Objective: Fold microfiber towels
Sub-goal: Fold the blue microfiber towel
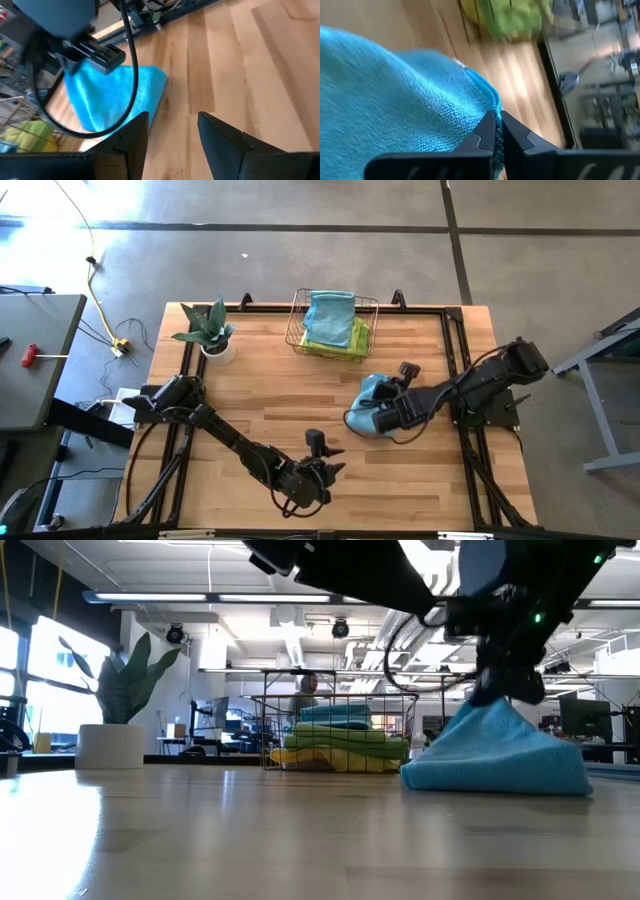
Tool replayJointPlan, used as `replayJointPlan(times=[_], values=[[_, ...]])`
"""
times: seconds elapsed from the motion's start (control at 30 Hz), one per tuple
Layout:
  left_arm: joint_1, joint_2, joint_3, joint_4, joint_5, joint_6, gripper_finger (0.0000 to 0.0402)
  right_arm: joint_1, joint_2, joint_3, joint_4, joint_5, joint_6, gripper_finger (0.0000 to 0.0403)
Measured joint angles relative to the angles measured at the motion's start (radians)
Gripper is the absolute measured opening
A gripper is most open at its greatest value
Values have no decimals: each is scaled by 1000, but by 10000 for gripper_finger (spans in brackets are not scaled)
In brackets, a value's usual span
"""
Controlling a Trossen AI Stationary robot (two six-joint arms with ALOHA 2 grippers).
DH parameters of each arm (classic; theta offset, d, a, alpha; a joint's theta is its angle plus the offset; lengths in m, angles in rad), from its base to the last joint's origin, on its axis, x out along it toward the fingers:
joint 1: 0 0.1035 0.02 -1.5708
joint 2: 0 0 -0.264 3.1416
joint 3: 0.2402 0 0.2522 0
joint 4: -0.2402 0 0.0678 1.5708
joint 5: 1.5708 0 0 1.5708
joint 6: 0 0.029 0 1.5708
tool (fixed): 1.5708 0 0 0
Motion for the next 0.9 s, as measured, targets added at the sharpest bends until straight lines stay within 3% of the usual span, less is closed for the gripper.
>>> replayJointPlan(times=[0.2,0.33,0.5,0.73,0.9], values=[[0,0,0,0,-36,6,161,-95,0,-110,55,-105,20,0],[0,0,0,0,-36,6,161,-125,1,-186,128,-117,18,2],[0,0,0,0,-36,6,161,-145,1,-231,154,-156,21,32],[0,0,0,0,-36,-5,161,-144,1,-173,37,-157,31,127],[1,0,0,0,-36,-21,161,-134,1,-63,-112,-154,122,143]])
